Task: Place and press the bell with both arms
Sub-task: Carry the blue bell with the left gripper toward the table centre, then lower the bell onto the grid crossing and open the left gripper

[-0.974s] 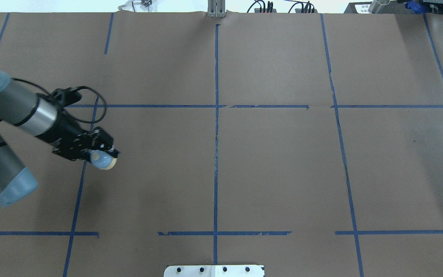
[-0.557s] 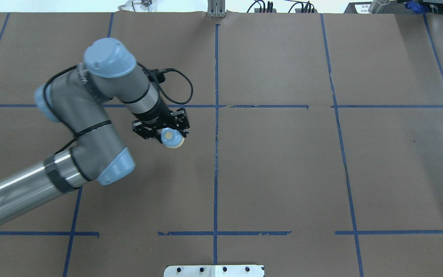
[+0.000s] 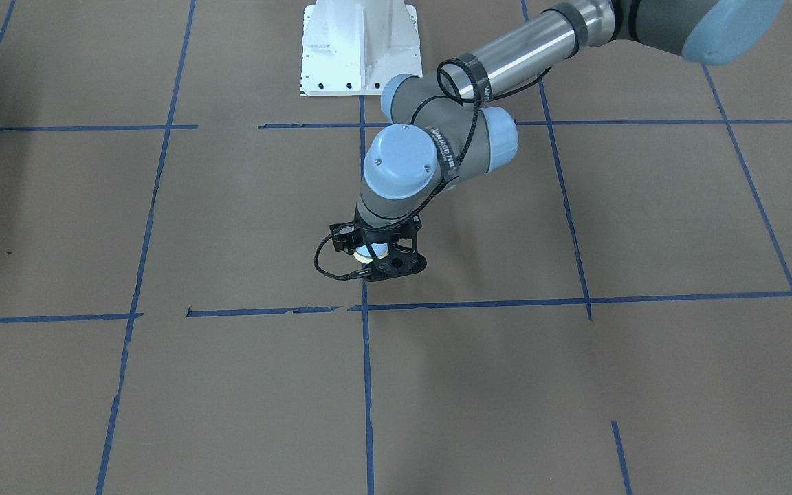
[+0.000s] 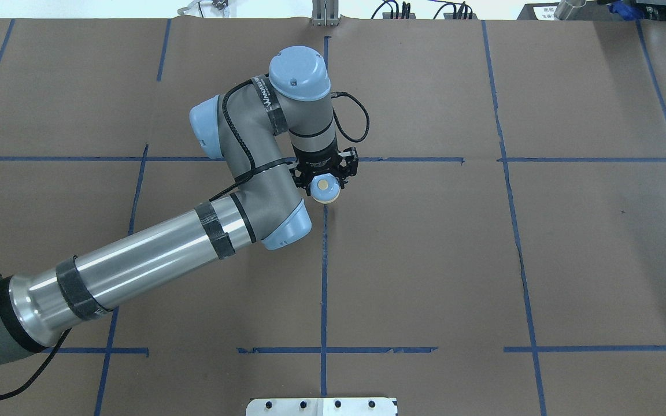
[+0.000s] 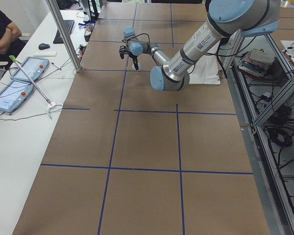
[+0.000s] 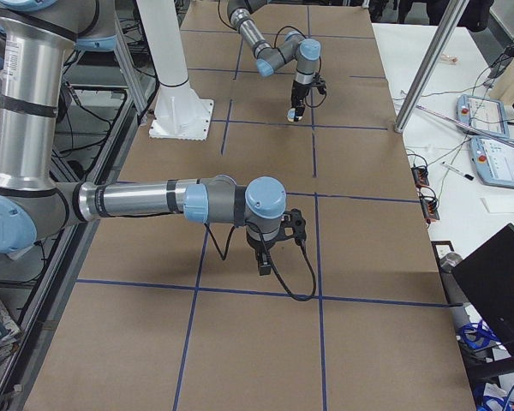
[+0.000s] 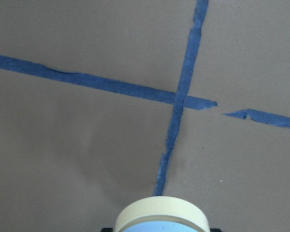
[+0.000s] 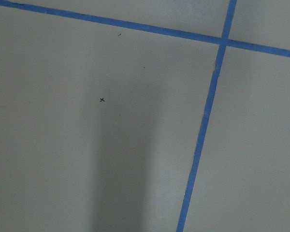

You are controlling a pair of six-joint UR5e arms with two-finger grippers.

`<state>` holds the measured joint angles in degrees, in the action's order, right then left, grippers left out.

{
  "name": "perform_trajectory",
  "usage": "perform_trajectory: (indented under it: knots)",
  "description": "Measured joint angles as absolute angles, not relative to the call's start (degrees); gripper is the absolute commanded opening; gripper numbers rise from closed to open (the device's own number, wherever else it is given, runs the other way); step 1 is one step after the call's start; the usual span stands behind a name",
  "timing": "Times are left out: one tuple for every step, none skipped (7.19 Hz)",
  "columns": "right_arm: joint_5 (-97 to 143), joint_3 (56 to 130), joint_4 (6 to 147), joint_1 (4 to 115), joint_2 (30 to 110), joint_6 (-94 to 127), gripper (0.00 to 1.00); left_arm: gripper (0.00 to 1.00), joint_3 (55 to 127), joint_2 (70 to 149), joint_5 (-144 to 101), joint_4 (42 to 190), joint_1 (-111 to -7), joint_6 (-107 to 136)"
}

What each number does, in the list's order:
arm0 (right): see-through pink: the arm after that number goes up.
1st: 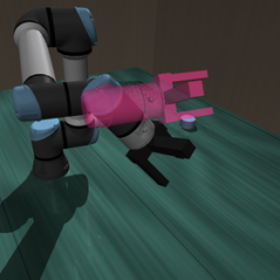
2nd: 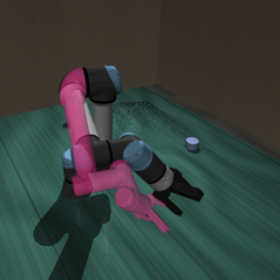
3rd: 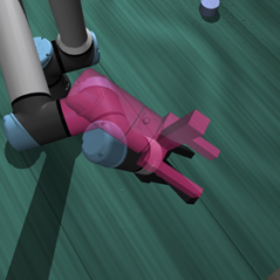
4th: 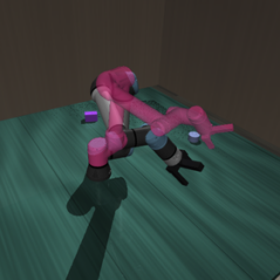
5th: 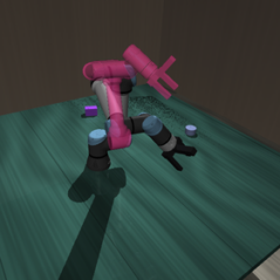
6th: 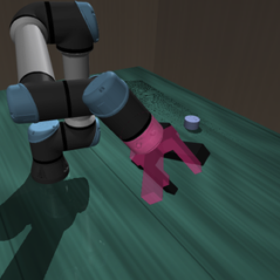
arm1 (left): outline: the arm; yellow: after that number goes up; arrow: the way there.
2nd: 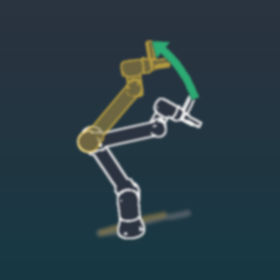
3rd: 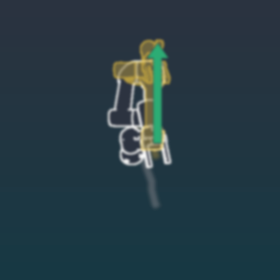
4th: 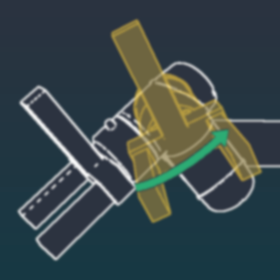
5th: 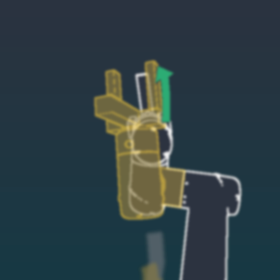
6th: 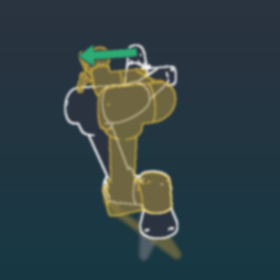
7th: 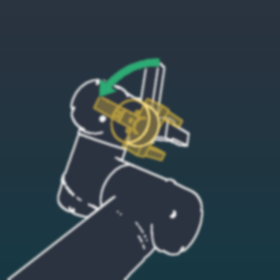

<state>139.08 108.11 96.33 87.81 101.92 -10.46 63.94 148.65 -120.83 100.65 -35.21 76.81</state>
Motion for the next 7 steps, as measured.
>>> perform_trajectory:
  knots:
    - [139.1, 108.1, 96.3, 87.8, 101.9, -10.5, 1.0, 0.12, 62.8, 148.9, -119.9, 100.7, -34.9, 76.8]
    - [139.1, 108.1, 96.3, 87.8, 101.9, -10.5, 1.0, 0.14, 62.1, 149.1, -119.4, 100.7, -34.7, 76.8]
    - [139.1, 108.2, 96.3, 87.7, 102.0, -10.5, 1.0, 0.16, 61.7, 149.2, -119.3, 100.8, -34.4, 77.0]
    - [139.1, 108.2, 96.3, 87.7, 102.0, -10.5, 1.0, 0.21, 61.6, 149.4, -119.2, 100.7, -34.2, 77.4]
    - [139.2, 108.2, 96.3, 87.7, 102.0, -10.5, 1.0, 0.23, 61.6, 149.5, -119.2, 100.7, -34.1, 78.4]
    - [139.2, 108.2, 96.3, 87.7, 102.0, -10.5, 1.0, 0.29, 61.7, 149.6, -119.3, 100.7, -33.8, 80.1]
    - [139.2, 108.2, 96.3, 87.7, 102.0, -10.5, 1.0, 0.45, 61.8, 149.6, -119.4, 100.7, -33.5, 81.5]
